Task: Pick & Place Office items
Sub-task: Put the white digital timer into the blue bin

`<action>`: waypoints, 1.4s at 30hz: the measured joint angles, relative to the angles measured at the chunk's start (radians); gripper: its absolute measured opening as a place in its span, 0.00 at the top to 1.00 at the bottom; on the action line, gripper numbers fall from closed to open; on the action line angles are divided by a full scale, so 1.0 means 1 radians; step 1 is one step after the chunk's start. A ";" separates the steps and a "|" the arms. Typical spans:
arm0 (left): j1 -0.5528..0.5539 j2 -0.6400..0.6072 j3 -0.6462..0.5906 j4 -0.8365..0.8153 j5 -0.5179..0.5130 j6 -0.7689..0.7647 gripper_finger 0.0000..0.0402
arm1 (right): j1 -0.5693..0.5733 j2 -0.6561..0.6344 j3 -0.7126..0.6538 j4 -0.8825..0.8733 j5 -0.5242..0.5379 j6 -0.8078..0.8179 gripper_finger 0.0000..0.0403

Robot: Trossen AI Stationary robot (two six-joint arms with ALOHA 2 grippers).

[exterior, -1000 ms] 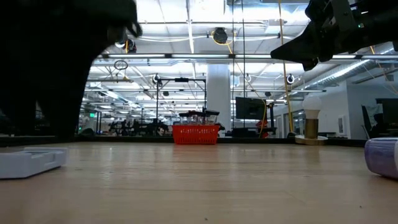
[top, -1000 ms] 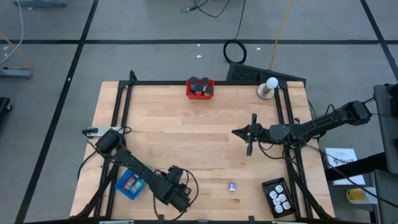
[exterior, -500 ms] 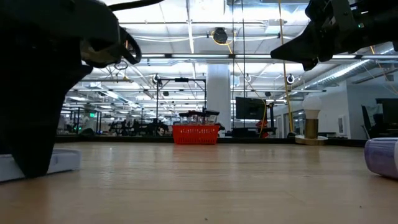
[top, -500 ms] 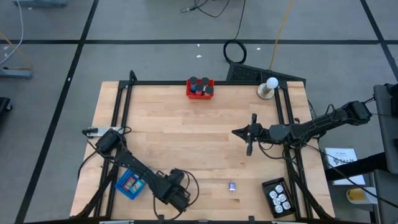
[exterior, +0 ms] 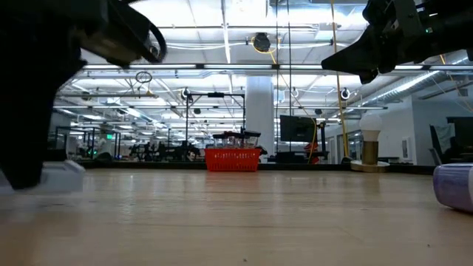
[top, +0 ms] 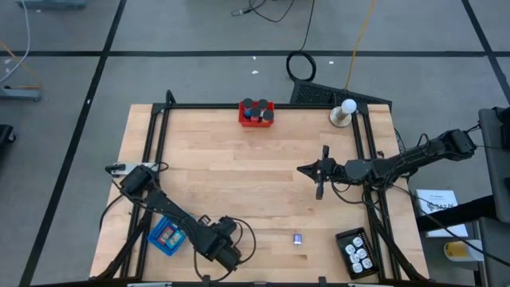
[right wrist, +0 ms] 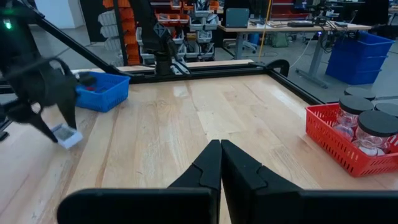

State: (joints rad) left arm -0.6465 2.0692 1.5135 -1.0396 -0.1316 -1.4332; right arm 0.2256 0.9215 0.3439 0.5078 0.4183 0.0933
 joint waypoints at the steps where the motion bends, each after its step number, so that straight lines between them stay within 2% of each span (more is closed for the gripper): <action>1: -0.005 -0.010 0.000 -0.017 -0.005 0.000 0.62 | 0.000 0.000 0.000 -0.001 0.000 0.000 1.00; 7: -0.057 -0.102 0.000 -0.089 -0.066 -0.034 0.66 | 0.000 0.000 0.000 -0.003 0.000 0.000 1.00; 14: -0.198 -0.209 0.000 -0.304 -0.075 -0.254 0.65 | 0.000 0.000 0.000 -0.004 0.000 0.004 1.00; 22: -0.401 -0.219 -0.006 -0.416 -0.048 -0.502 0.65 | 0.000 0.000 0.000 -0.004 0.000 0.010 1.00; 28: -0.458 -0.218 -0.076 -0.479 -0.011 -0.619 0.65 | 0.000 0.000 0.000 -0.004 0.000 0.019 1.00; 34: -0.457 -0.218 -0.179 -0.466 0.009 -0.611 0.65 | 0.000 0.000 0.000 -0.004 0.000 0.019 1.00; 42: -0.464 -0.276 -0.321 -0.301 0.049 -0.621 0.65 | 0.000 0.000 0.000 -0.004 0.000 0.019 1.00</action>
State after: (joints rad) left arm -1.1107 1.7936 1.1925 -1.3409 -0.0825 -2.0542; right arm 0.2253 0.9215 0.3435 0.5041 0.4179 0.1120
